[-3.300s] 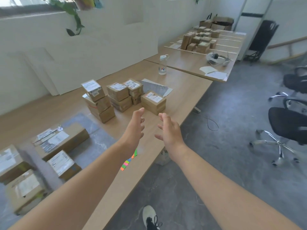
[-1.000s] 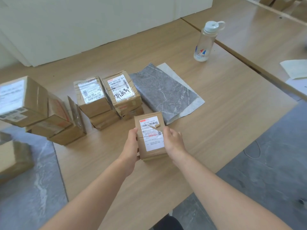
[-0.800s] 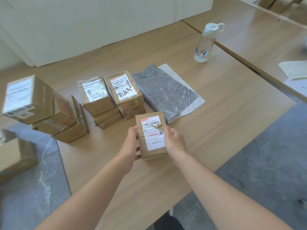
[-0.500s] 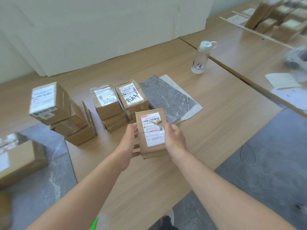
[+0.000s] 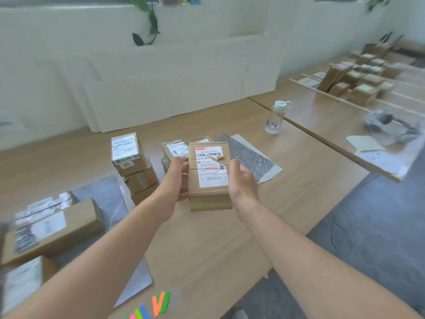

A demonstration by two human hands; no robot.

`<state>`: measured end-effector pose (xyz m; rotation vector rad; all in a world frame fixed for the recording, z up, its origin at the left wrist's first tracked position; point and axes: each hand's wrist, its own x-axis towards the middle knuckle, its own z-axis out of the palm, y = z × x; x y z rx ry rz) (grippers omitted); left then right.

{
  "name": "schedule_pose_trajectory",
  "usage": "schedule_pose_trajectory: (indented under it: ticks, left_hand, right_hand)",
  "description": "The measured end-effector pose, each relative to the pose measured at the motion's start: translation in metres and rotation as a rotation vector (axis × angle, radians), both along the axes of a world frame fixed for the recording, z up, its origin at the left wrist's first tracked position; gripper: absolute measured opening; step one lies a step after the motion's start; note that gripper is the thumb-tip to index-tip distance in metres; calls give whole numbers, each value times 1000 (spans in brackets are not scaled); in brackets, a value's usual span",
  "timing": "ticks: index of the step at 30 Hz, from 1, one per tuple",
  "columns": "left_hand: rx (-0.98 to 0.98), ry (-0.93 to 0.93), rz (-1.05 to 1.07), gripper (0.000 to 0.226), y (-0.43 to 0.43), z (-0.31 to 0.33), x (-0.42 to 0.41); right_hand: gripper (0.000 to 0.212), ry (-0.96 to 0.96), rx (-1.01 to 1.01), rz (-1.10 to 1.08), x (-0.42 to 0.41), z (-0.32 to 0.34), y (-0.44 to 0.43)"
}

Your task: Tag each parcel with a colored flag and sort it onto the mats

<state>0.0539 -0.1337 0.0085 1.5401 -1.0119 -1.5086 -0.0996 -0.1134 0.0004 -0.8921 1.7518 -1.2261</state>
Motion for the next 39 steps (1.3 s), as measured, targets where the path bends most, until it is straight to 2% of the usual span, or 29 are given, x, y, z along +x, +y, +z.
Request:
schedule_pose_trajectory:
  ticks: [11,14,19,23,30,35,39]
  left_hand:
    - [-138,108,18,45,68,46,90]
    - [-165,113,37,51,86,51,110]
    - [-164,98,114,44,125,65,139]
    - [-146,103,187,44,158,66,167]
    - [-164,82,400,41,236,54,217]
    - [-153,88,519,38,311,54,243]
    - [-155,51,556,39,364,61,266]
  right_hand:
    - [36,81,-117,22,90,52,64]
    - [35,90,-121,47,108,59,79]
    - [37,84,-122,105,135,68,106]
    - [45,61,-108,222,164,71,128]
    - [32,57,-92,437,214,60,182]
    - [39,40,-107,557,247,57,237]
    - [35,5,-91,623,274,57,274]
